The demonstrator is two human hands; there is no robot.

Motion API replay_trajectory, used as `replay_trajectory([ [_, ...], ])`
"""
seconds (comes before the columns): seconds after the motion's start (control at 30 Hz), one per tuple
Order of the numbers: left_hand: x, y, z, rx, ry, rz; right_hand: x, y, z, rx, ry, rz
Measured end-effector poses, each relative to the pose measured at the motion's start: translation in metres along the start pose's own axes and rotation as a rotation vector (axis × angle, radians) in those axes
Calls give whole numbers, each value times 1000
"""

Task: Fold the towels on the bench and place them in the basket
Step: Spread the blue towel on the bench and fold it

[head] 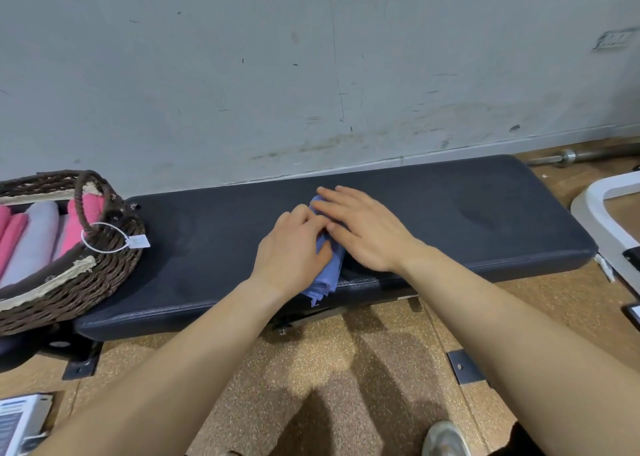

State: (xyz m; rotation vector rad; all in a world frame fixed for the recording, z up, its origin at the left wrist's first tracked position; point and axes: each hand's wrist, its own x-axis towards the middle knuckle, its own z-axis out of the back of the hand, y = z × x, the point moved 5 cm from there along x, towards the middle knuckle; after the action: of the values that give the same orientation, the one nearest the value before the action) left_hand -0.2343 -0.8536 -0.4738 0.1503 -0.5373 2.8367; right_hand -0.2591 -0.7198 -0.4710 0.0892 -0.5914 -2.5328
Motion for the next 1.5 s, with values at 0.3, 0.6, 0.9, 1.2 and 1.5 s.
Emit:
replay_trajectory([
  [0.3,-19,20,-20,-77,-30,-11,0,-22,-27,-79,83,-66],
  [0.6,-17,31,-33,212,171,33,2,-24,-38,-112,109,-131],
  [0.9,-18,24,-26,173,205,9,16,6,-1,-240,75,12],
  [1.2,-15,28,0,-64,34,115,16,-16,-18,-173,194,-46],
  [1.5,-9,23,1,-511,351,127,5,-26,16,66,421,-159],
])
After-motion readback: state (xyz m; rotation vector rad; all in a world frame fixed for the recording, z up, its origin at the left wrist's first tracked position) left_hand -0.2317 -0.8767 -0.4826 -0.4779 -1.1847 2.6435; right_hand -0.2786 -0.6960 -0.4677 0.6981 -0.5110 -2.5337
